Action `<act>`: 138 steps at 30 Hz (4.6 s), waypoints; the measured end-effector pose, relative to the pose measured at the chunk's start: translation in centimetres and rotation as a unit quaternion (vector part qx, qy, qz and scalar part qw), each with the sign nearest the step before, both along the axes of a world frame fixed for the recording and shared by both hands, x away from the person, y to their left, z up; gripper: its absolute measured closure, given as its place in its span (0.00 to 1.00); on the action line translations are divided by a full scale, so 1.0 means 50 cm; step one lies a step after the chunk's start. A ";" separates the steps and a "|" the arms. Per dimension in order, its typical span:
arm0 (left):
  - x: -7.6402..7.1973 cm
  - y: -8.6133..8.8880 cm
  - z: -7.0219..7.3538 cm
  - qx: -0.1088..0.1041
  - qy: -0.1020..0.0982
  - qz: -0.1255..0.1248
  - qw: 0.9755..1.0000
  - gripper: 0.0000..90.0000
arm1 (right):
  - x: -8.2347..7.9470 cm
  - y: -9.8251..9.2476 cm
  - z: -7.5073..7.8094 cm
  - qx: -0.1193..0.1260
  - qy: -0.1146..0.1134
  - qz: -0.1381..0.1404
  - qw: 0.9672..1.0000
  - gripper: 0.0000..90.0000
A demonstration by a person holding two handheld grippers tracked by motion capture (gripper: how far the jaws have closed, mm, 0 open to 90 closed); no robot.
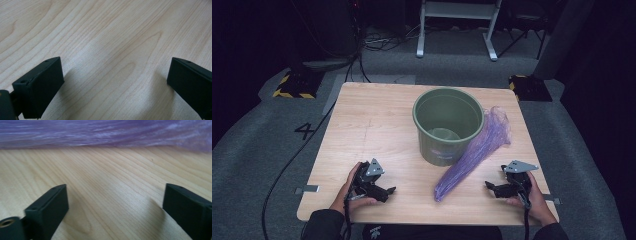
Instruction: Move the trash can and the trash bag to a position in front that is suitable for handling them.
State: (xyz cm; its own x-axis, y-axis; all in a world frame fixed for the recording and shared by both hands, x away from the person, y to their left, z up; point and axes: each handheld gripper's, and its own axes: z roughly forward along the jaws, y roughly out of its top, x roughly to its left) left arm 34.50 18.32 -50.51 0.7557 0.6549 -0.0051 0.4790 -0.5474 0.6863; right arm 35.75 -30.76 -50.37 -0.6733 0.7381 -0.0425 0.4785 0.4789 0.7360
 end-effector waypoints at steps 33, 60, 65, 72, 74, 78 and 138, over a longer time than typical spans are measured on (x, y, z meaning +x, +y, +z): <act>-0.007 0.015 0.000 0.000 0.001 0.003 1.000 0.00 | 0.061 0.099 0.111 0.047 -0.065 0.062 0.995 0.18; -0.008 0.016 0.000 0.000 0.001 0.002 1.000 0.00 | 0.102 0.145 0.123 0.043 -0.070 0.096 0.992 0.17; -0.008 0.016 0.000 0.000 0.001 0.002 1.000 0.00 | 0.108 0.154 0.122 0.041 -0.073 0.106 0.991 0.18; -0.008 0.016 0.000 0.000 0.001 0.002 1.000 0.00 | 0.114 0.164 0.122 0.039 -0.070 0.109 0.991 0.17; -0.008 0.016 0.000 0.000 0.001 0.002 1.000 0.00 | 0.116 0.169 0.123 0.039 -0.070 0.108 0.991 0.17; -0.008 0.016 0.000 0.000 0.001 0.002 1.000 0.00 | 0.119 0.179 0.124 0.043 -0.071 0.118 0.990 0.17; -0.039 -0.115 0.054 -0.021 -0.024 -0.059 0.998 0.18 | 0.122 0.148 0.019 -0.003 0.018 0.111 0.994 0.60</act>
